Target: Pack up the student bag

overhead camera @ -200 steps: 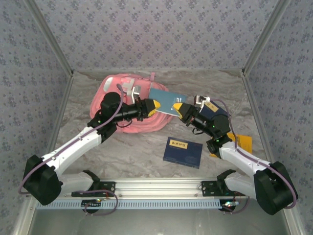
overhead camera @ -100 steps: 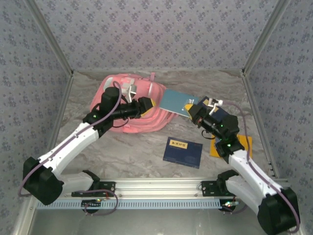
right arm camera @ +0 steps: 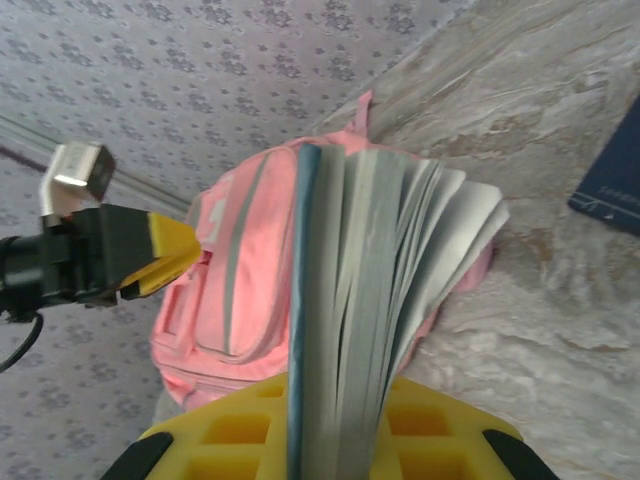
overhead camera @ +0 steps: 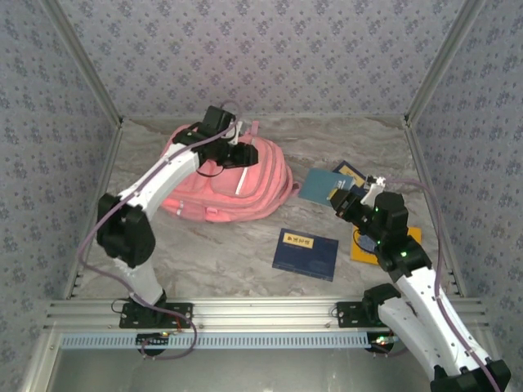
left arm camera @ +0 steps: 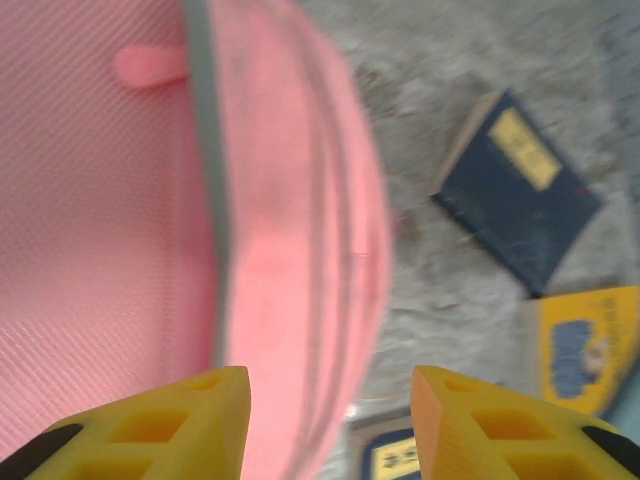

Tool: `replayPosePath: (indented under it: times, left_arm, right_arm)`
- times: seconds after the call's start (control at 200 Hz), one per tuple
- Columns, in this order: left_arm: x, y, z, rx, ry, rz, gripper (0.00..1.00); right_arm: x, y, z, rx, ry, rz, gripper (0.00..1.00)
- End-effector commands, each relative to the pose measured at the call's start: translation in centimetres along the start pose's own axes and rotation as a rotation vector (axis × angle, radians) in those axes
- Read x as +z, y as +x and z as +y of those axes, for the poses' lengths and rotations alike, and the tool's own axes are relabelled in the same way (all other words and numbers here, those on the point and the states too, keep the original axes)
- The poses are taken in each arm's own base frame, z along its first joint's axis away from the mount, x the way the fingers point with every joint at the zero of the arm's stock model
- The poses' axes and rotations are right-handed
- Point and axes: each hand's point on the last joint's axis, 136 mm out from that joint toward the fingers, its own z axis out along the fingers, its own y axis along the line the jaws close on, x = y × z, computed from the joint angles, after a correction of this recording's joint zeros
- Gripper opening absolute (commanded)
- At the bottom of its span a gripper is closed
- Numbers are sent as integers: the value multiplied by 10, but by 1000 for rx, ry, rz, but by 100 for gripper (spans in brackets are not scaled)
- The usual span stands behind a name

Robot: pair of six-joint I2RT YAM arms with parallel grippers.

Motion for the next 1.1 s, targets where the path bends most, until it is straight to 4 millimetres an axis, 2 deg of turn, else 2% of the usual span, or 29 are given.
replayPosePath:
  times: [0.0, 0.08, 0.225, 0.38, 0.48, 0.66, 0.884, 1.094]
  left_arm:
    - [4, 10, 18, 72, -70, 83, 45]
    - [14, 12, 23, 69, -77, 106, 44]
    - [27, 17, 20, 47, -33, 129, 39]
    - [38, 16, 14, 26, 15, 144, 22]
    - [42, 16, 9, 26, 49, 149, 17]
    - [41, 14, 2, 42, 63, 136, 18]
    - [27, 12, -7, 92, 31, 102, 30]
    - [22, 12, -19, 132, 33, 90, 30]
  right_arm:
    - [-11, -11, 4, -115, 30, -25, 0]
    - [-12, -10, 3, -128, 40, -17, 0]
    - [-9, -7, -1, -134, 42, -8, 0]
    - [-4, -5, -6, -135, 48, 1, 0]
    - [0, -2, -10, -126, 52, 18, 0]
    - [6, 3, -15, -109, 53, 33, 0]
    - [9, 10, -19, -91, 47, 52, 0]
    - [11, 15, -23, -80, 43, 63, 0]
